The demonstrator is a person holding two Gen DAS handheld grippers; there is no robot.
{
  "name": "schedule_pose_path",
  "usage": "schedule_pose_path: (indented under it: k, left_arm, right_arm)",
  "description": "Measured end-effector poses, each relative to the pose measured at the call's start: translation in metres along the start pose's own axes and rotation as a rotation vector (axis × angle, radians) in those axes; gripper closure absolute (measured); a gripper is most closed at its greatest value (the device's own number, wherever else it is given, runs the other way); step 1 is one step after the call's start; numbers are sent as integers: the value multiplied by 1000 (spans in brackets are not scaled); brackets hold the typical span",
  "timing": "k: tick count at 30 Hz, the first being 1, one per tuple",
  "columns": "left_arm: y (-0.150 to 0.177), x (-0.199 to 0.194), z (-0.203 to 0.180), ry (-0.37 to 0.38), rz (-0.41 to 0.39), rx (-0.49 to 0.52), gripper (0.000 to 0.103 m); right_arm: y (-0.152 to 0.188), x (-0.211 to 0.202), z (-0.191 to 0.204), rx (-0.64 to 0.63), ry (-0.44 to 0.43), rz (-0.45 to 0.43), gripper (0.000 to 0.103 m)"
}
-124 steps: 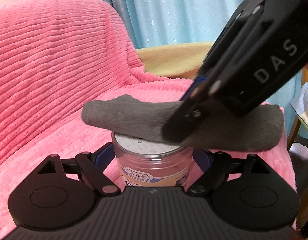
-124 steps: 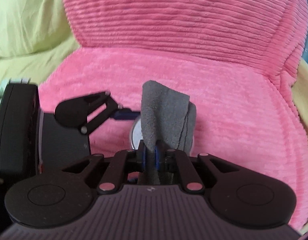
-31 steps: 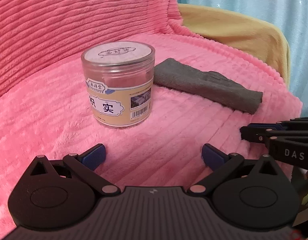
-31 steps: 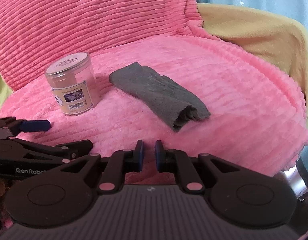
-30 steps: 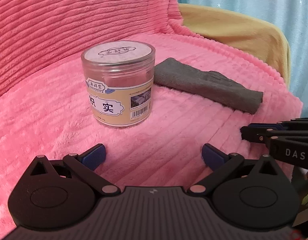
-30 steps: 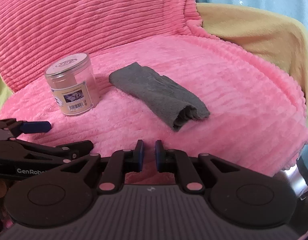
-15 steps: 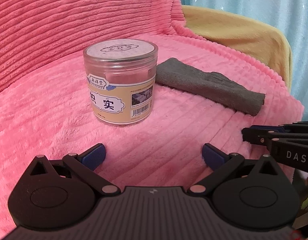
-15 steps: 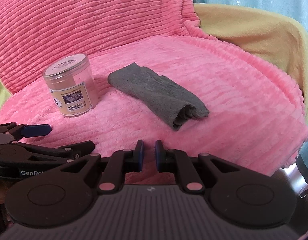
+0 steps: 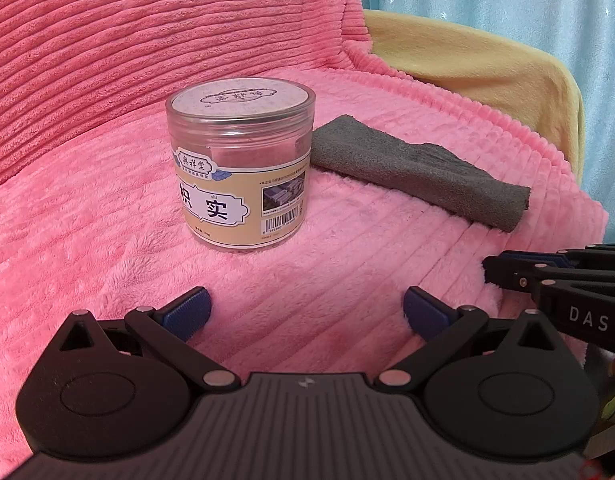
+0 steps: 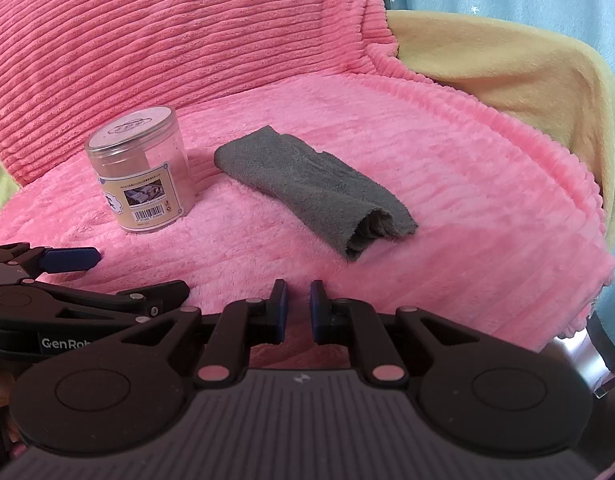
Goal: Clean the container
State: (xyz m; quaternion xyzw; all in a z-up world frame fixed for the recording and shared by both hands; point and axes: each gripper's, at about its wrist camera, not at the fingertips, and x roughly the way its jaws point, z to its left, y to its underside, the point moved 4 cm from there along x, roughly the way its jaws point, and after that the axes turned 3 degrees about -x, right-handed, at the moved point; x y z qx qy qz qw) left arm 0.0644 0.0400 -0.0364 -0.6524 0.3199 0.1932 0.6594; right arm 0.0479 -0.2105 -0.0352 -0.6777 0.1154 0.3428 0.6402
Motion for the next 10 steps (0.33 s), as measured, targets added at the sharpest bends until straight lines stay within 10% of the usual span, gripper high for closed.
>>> schedule_pose_path:
  k: [10]
  left_arm:
    - [0,-1,3,-1,-2,1,0]
  right_arm:
    - [0,0,1,-2,7,1,95]
